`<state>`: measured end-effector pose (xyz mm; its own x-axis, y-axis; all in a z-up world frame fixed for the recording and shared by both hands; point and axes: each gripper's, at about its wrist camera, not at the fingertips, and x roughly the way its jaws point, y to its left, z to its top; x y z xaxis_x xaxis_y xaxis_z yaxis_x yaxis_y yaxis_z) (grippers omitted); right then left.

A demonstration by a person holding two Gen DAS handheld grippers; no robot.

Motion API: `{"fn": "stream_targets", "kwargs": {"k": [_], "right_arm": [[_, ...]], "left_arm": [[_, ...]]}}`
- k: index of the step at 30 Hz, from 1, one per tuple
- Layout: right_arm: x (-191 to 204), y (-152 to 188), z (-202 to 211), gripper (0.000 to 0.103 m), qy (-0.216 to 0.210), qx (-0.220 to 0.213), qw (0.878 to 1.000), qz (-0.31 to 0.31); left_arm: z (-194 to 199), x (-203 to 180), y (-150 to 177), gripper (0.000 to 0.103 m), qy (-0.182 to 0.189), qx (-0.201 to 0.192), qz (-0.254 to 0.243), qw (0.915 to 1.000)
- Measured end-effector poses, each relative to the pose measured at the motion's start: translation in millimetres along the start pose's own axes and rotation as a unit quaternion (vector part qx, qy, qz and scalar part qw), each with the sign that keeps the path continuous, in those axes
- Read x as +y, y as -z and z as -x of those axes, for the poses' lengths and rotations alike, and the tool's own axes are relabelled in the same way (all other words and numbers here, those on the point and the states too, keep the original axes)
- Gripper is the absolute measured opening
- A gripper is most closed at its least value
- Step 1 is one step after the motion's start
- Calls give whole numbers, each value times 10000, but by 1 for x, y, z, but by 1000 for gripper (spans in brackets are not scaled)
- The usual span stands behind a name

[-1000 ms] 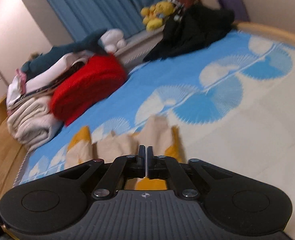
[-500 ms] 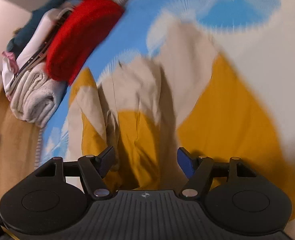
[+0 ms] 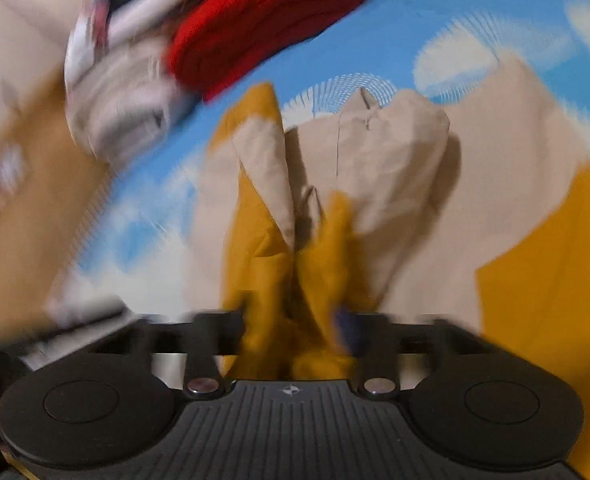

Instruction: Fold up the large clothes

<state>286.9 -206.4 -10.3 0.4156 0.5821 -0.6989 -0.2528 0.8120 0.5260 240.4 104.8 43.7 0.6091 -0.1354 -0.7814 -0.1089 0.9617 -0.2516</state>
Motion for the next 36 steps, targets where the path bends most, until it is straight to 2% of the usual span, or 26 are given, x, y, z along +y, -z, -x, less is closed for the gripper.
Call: {"fn": "stream_targets", "kwargs": {"k": [2,6,8,10,12,14,16,18,20,23,25,26,28,30,32,34,35,36], "right_arm": [[6,-5,11,9,-65,-241,9996,101],[19,-17,86,3,-755,-1433,9867,166],[14,-14,122,3,-849,-1880,9782,233],[-8,-7,152,3,-590,-2095,9760,64],[-37,5,169,3,-175,-1983,9798,-164],[-72,17,172,3,490,-1724,9824,-530],[-108,28,164,3,1105,-1288,9798,-1056],[-129,37,151,3,1485,-980,9760,-1255],[-141,43,138,3,1508,-763,9773,-1275],[-142,44,135,3,1353,-815,9787,-1314],[-139,47,130,3,1450,-711,9803,-1139],[-142,47,121,3,1589,-564,9801,-1044],[-148,48,99,3,1637,-163,9799,-1129],[-147,48,95,3,1722,-77,9795,-1043],[-146,47,101,5,1639,-177,9794,-1164],[-146,46,112,17,1364,-374,9813,-1309],[-148,46,113,24,1264,-419,9820,-1337],[-149,47,113,47,1192,-426,9823,-1382]], "left_arm": [[2,2,-1,72,-37,-43,71,10000],[10,2,-4,72,-15,-270,275,9993],[13,-3,-6,72,95,-377,287,9988],[13,-12,-7,72,239,-393,227,9987],[11,-28,-6,72,457,-386,80,9982],[8,-49,-2,72,700,-323,-176,9969],[4,-69,5,72,930,-255,-474,9942],[-3,-92,13,73,1163,-120,-823,9897],[-13,-109,23,73,1284,78,-1072,9859],[-30,-125,37,73,1277,385,-1368,9816],[-50,-135,58,75,1032,879,-1872,9729],[-62,-140,70,75,778,1123,-2244,9649],[-70,-149,82,76,558,1193,-2642,9554],[-67,-150,78,76,605,1165,-2586,9570],[-61,-147,67,75,697,1072,-2365,9632],[-52,-140,49,77,784,722,-1983,9743],[-49,-135,39,83,848,579,-1745,9793],[-50,-129,31,90,892,460,-1454,9843]]}}
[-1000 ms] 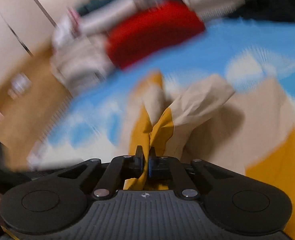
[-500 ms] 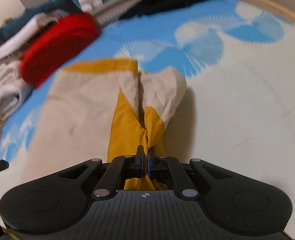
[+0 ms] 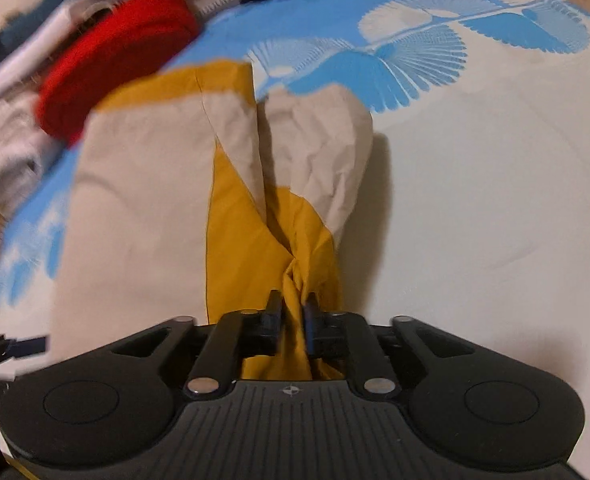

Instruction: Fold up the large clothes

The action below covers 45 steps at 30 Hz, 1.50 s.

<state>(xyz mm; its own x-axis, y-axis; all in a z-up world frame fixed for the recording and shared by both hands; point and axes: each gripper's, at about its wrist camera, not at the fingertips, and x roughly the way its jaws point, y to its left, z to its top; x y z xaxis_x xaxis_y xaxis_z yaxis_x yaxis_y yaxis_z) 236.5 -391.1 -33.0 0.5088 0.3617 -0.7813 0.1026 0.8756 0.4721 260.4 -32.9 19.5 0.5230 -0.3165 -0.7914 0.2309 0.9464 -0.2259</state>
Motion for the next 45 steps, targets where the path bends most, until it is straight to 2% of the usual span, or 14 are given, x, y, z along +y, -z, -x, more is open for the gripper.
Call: {"fn": "stream_targets", "kwargs": {"k": [1,7,17,20,22,23,25,27,29,33,37,39,41,45], "right_arm": [[0,0,-3,60,-17,49,10000,-41],[1,2,-22,65,33,331,9994,-14],[4,3,-32,68,135,312,9994,23],[9,5,-33,58,127,283,9995,98],[13,5,-33,42,69,246,9995,160],[15,6,-32,39,46,233,9996,177],[20,5,-32,30,38,192,9996,183],[28,4,-33,25,13,104,9997,235],[41,2,-31,22,-128,-45,9992,387],[79,-5,-39,16,-689,-215,9954,634],[133,-5,-63,15,-918,-259,9915,880],[154,-3,-73,14,-880,-248,9906,1013],[166,-3,-80,15,-830,-178,9906,1072],[178,0,-85,16,-405,-127,9905,1310]], "left_arm": [[-1,8,-6,92,-21,-111,287,9995],[-43,55,-27,92,-179,100,1381,9902],[-95,78,-45,94,455,279,2039,9775],[-113,80,-46,96,694,317,2191,9727],[-123,81,-47,96,780,308,2254,9707],[-126,82,-47,95,799,267,2279,9700],[-128,84,-48,82,817,158,2267,9704],[-121,83,-54,49,736,7,2094,9751],[-102,88,-66,34,679,-216,1935,9785],[-59,115,-84,37,269,-653,1699,9829],[-34,168,-81,49,-371,-597,1768,9817],[-20,199,-74,55,-769,-531,1951,9763],[-3,216,-70,57,-920,-497,1972,9748],[18,206,-56,57,-749,-307,1412,9867]]}}
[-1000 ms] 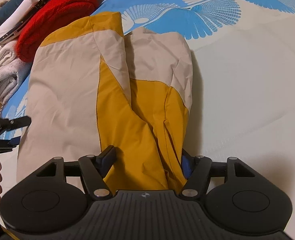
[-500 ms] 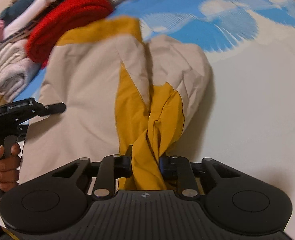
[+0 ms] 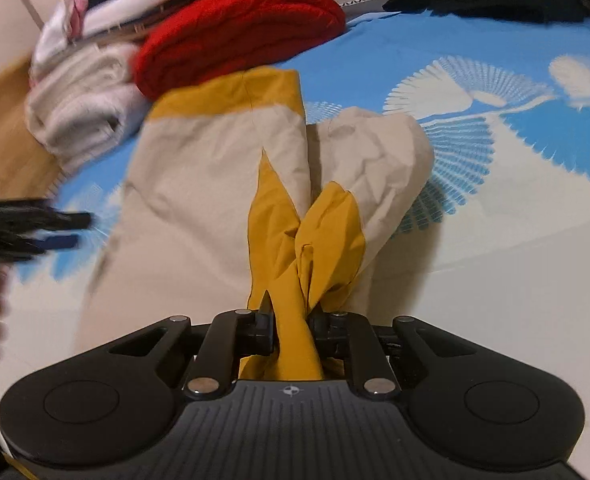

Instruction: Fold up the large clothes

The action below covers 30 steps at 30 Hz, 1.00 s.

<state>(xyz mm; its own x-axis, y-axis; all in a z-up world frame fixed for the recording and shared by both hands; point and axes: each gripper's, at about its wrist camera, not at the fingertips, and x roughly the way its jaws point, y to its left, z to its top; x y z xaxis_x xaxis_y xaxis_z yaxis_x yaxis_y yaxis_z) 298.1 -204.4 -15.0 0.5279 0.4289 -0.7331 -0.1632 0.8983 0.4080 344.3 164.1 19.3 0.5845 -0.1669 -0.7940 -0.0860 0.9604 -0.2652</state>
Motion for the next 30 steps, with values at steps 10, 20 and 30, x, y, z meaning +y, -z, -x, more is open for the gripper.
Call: {"fn": "stream_targets", "kwargs": {"k": [10,20,30], "right_arm": [[9,10,2,21,268,65,9996,-83],[1,19,1,23,509,486,9975,-52],[36,23,106,32,972,-885,9903,449]], "left_arm": [[-16,-37,64,61,-346,493,-1420,9880],[-5,-47,113,77,-47,1011,-1892,9767],[148,-62,133,96,-501,-742,-1583,9833]]}}
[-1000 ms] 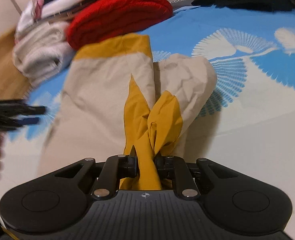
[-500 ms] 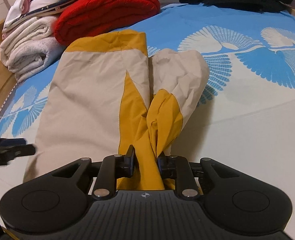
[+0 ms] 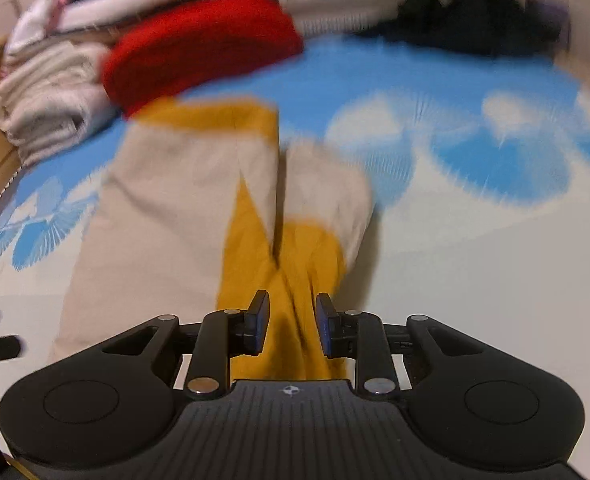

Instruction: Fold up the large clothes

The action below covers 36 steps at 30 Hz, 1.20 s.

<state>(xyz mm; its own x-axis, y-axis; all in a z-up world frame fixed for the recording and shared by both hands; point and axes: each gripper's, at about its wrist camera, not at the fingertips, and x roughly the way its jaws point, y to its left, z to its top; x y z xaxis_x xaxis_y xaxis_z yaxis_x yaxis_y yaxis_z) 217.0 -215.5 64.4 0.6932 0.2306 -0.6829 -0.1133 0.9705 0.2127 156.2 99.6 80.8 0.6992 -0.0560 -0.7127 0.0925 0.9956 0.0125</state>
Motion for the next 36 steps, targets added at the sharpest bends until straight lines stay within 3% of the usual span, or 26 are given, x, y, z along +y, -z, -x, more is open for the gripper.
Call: {"fn": "stream_targets", "kwargs": {"k": [3,4,6,9,11,16,21,26,36], "right_arm": [[16,10,63,58,237,-780,9967,5],[21,17,82,62,281,-945,9951,-1],[32,37,120,63,319,-1210,9921,-22],[42,68,154,67,503,-1319,9900,0],[45,94,166,67,605,-1230,9906,-38],[46,130,159,67,678,-642,9954,-234],[52,134,150,67,870,-776,9931,153],[46,134,144,67,764,-680,9948,-11],[47,131,133,67,654,-788,9947,-7]], "left_arm": [[50,-13,23,96,-174,-546,235,9981],[64,-19,32,96,-250,-686,267,9970],[91,-34,55,96,-483,-927,262,9942],[113,-55,77,96,-795,-879,443,9920],[126,-66,91,96,-736,-839,668,9915],[111,-77,107,96,-692,-493,618,9945],[95,-77,103,96,-718,-651,717,9927],[88,-76,101,96,-622,-685,901,9916],[81,-77,102,96,-624,-646,812,9926]]}}
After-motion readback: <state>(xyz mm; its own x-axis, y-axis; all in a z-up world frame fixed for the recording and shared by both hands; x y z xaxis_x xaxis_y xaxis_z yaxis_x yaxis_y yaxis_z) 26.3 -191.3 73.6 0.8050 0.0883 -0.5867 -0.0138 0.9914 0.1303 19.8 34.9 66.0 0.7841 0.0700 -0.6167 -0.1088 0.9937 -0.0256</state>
